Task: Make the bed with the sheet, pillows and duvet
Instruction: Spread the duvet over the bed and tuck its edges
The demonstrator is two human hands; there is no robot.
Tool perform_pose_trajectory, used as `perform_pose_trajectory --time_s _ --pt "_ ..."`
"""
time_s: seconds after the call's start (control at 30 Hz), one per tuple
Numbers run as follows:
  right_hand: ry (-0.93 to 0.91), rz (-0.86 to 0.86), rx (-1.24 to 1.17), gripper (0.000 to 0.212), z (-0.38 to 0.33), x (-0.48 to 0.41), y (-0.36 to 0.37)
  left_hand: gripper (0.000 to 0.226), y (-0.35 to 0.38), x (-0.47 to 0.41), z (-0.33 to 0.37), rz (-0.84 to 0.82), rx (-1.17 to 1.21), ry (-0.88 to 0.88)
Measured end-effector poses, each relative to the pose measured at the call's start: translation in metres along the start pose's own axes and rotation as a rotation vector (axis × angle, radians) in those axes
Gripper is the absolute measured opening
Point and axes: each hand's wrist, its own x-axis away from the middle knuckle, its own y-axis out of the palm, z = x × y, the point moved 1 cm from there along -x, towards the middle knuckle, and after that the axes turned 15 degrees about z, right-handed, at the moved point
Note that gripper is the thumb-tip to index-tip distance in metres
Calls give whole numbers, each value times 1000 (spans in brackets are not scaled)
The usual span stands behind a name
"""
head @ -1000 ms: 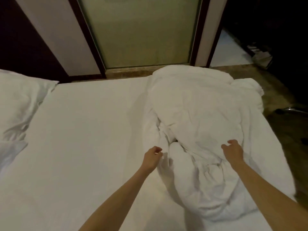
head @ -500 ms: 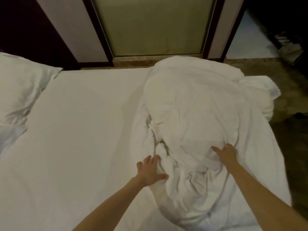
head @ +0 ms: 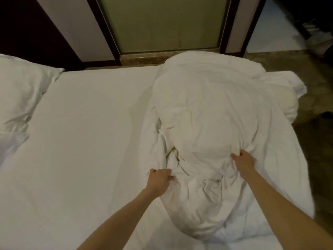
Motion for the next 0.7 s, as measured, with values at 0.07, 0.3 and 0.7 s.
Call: perform_pose_trajectory --time_s 0.07,0.3,0.7 --pt "-13 7 -19 34 -6 4 0 22 -1 3 -8 17 88 -65" --pt "-27 -134 -283 40 -33 31 4 31 -3 7 -30 -27 421 -207" --pt "-313 -639 -429 33 -117 174 1 83 -41 22 -34 60 845 -70"
